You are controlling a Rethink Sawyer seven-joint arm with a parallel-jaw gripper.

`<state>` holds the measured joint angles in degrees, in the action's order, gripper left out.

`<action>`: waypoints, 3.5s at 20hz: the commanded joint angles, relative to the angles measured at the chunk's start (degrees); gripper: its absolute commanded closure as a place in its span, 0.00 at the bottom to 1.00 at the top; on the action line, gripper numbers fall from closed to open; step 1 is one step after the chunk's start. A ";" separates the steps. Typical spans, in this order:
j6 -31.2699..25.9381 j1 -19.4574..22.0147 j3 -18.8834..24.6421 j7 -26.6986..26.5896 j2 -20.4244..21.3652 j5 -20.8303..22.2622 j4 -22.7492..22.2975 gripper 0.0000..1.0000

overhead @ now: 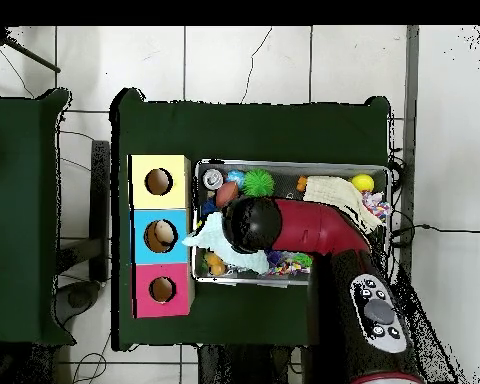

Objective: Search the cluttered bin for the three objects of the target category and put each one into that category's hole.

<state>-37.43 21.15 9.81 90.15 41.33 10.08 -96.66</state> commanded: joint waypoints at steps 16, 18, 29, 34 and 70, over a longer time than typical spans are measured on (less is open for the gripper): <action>-10.93 -11.16 -2.29 9.38 7.68 -5.14 3.56 1.00; -7.84 -9.80 -0.54 5.77 6.83 -4.82 4.26 1.00; -0.86 -3.70 10.08 -5.64 0.55 -1.81 6.45 1.00; 23.01 7.65 27.23 -18.55 -2.63 8.40 2.66 1.00; 24.84 19.85 37.16 -4.86 -14.89 20.37 7.24 1.00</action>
<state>2.41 35.49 40.31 90.12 34.97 30.90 -93.68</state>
